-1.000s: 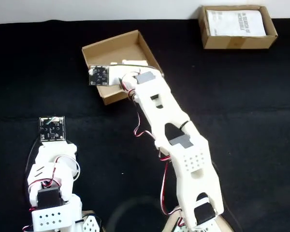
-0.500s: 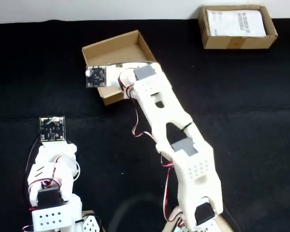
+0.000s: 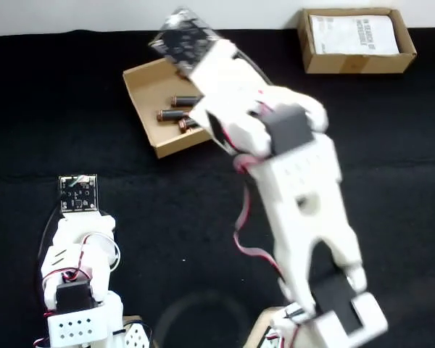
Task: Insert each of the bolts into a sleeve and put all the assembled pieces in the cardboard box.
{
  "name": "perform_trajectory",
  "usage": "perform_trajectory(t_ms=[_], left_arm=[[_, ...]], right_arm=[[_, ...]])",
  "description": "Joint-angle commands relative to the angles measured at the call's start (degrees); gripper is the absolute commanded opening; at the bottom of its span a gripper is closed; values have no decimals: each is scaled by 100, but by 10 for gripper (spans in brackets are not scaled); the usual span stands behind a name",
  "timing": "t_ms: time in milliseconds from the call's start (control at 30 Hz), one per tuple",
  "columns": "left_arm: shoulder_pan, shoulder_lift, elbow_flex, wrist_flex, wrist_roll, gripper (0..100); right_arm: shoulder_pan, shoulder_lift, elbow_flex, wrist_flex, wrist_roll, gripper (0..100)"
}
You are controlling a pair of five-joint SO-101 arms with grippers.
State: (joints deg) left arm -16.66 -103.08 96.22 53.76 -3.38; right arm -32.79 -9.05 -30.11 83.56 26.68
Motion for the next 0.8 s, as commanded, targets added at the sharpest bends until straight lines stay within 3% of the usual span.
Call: perform_trajectory(t_ms=[0, 200, 333, 600, 767], left_arm=[[-40, -40, 92, -114, 0, 9], [-40, -31, 92, -105, 0, 9], [-40, -31, 92, 176, 0, 9], [-48, -48, 92, 1371, -9, 9], [-84, -57, 92, 2233, -9, 9]], right_arm=[[66, -971, -66, 514, -686, 8], [75, -2018, -48, 1763, -1793, 8], [66, -2923, 699, 1754, -2470, 8], [92, -5226, 4365, 1552, -2716, 8], [1024, -6475, 7451, -224, -2708, 8]])
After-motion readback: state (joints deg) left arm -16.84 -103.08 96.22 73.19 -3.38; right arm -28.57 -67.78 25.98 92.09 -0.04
